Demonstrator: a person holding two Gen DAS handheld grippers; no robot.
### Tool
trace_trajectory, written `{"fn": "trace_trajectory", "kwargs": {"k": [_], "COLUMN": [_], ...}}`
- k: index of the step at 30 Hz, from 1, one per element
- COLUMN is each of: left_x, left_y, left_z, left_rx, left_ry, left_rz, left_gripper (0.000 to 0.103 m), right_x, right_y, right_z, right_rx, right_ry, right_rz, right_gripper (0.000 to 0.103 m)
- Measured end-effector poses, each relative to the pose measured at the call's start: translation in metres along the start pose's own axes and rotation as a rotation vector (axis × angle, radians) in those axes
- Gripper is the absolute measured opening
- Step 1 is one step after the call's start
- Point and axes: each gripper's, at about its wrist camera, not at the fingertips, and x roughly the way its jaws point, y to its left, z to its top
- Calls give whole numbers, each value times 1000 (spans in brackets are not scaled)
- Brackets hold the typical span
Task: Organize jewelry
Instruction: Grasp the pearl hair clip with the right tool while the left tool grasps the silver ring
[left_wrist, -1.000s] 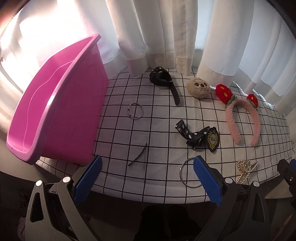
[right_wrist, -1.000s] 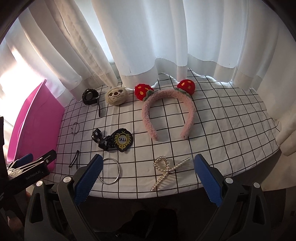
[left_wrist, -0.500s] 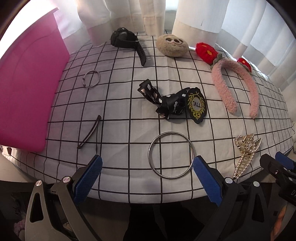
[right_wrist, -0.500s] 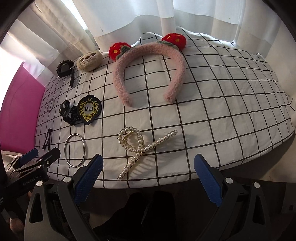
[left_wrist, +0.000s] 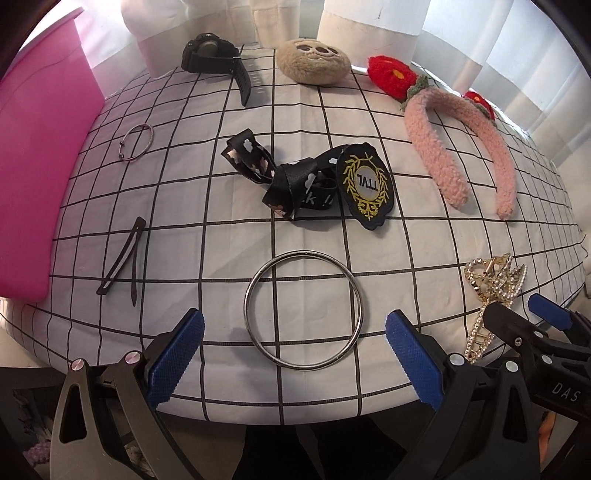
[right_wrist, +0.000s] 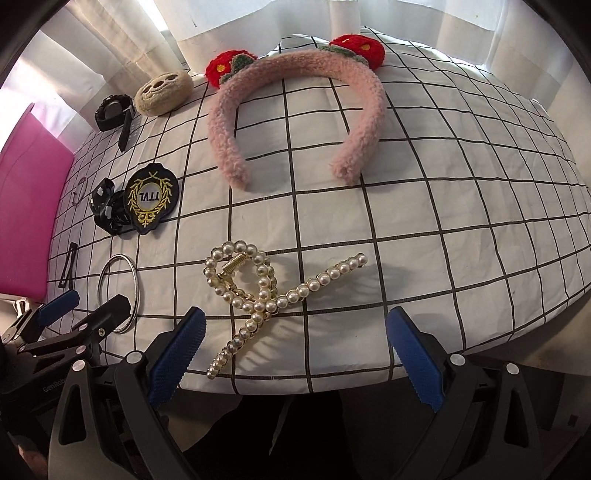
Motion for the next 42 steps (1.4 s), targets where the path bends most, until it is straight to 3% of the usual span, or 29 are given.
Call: {"fn": "trace_trajectory", "kwargs": {"k": [6,10,15,28,31,33,35,36,37,40,42], "left_x": [17,19,18,16,14,11,10,8,9,8,7], "left_y": [0,-2,-3,-1,4,9,13,15,16,17,18], "left_z": [3,3,0,0,1,1,0,0,0,0,-1], "left_rx": [-6,17,18,27,26,19,12,13,15,25,21], "left_ry": [28,-2,-32,-4,1,1,-8,-15,-12,-19,-21], "left_rz": [1,24,31,20,18,18,21,22,19,17,14], "left_gripper": [97,98,97,96,93,87,74,71,71,70,70], "right_x": [9,14,24,23,19,13,8,6,5,3,2], "right_y": [-1,0,19,15,13,12,12,12,12,12,10], "right_z": [4,4,1,1,1,0,0,0,1,1,1], "right_rx": [1,-15,-104,-120,-112,-114,-116,-115,-116,-107,-103], "right_ry": [5,1,3,-22,-28,-37,-47,-51,-55,-64,-65], "right_rz": [-7,-32,-143,-126,-132,-131,-136,-138,-138,-141,-130], "right_gripper": [94,94,94,93,84,71,49,44,34,17,17]}}
